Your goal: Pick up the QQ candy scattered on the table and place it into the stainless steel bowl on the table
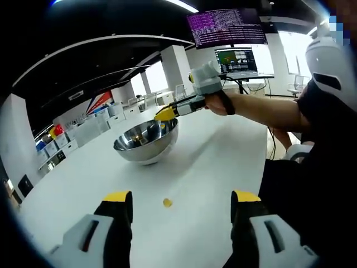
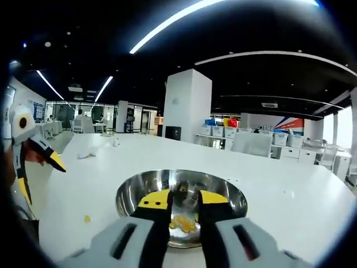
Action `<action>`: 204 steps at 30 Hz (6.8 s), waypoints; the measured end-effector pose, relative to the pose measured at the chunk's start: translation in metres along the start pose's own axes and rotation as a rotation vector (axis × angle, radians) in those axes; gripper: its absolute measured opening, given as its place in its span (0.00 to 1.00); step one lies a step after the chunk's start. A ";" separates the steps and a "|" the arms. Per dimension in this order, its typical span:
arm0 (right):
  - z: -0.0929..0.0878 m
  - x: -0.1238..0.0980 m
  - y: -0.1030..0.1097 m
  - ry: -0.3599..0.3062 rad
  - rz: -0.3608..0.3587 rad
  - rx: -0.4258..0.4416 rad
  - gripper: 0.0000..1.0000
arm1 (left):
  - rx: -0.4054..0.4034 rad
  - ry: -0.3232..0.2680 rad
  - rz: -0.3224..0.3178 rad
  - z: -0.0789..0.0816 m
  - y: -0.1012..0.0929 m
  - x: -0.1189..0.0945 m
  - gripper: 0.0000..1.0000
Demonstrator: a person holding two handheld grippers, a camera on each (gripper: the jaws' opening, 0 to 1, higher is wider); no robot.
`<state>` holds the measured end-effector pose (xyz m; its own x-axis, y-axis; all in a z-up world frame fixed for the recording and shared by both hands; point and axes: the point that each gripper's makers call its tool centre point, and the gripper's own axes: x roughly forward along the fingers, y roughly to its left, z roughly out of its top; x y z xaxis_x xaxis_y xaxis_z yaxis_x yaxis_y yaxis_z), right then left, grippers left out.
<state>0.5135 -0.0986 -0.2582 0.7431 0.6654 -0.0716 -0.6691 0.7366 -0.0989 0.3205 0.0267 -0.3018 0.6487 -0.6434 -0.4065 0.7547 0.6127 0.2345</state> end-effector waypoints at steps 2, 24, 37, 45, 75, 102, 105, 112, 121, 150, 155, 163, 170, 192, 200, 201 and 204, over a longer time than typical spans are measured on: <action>-0.001 0.001 0.002 0.000 0.004 -0.008 0.20 | 0.000 0.001 0.001 0.000 0.000 0.000 0.71; 0.051 -0.025 0.061 -0.167 0.105 -0.050 0.22 | -0.007 0.001 0.002 -0.001 0.000 0.001 0.71; -0.018 -0.014 0.169 -0.057 0.370 -0.093 0.20 | -0.005 -0.003 0.004 -0.001 -0.001 0.000 0.71; -0.057 0.001 0.202 0.034 0.428 -0.078 0.19 | -0.008 -0.005 0.005 -0.003 -0.001 -0.002 0.71; -0.092 0.008 0.205 0.137 0.422 -0.126 0.10 | -0.015 -0.011 0.006 -0.004 0.003 -0.002 0.71; -0.039 -0.015 0.177 0.029 0.338 -0.194 0.04 | -0.016 -0.010 0.007 -0.005 0.003 -0.001 0.71; -0.014 -0.019 0.159 -0.020 0.293 -0.190 0.04 | -0.014 -0.011 0.005 -0.004 0.003 -0.001 0.71; 0.029 -0.025 0.117 -0.102 0.213 -0.174 0.04 | -0.010 -0.012 -0.002 -0.003 -0.001 0.000 0.71; 0.048 -0.016 0.050 -0.131 0.083 -0.131 0.05 | -0.007 -0.011 -0.004 -0.001 -0.002 0.001 0.71; 0.009 -0.007 0.010 -0.068 0.040 0.137 0.16 | -0.008 0.000 -0.004 -0.002 0.002 0.005 0.72; 0.012 -0.015 0.008 -0.082 0.040 0.156 0.19 | -0.012 -0.020 -0.007 0.003 0.004 0.007 0.72; 0.017 -0.029 0.004 -0.122 0.046 0.167 0.26 | -0.041 -0.028 0.005 0.000 0.014 0.012 0.72; 0.029 -0.040 -0.003 -0.149 0.031 0.147 0.28 | -0.036 -0.103 0.001 0.023 0.026 0.016 0.75; -0.010 -0.054 -0.065 -0.085 0.109 0.157 0.46 | -0.222 -0.315 -0.110 0.038 0.118 0.100 0.87; -0.038 -0.038 -0.038 -0.074 0.352 0.174 0.66 | -0.154 -0.356 -0.230 0.028 0.123 0.134 0.94; -0.043 -0.036 -0.036 -0.061 0.371 0.157 0.68 | -0.160 -0.369 -0.244 0.028 0.124 0.136 0.95; -0.053 -0.030 -0.031 -0.034 0.434 0.067 0.74 | -0.152 -0.376 -0.278 0.025 0.126 0.145 0.95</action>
<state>0.5129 -0.1482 -0.3058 0.3930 0.9176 -0.0595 -0.9193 0.3936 -0.0018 0.5122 -0.0014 -0.3091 0.4367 -0.8959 -0.0818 0.8994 0.4366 0.0198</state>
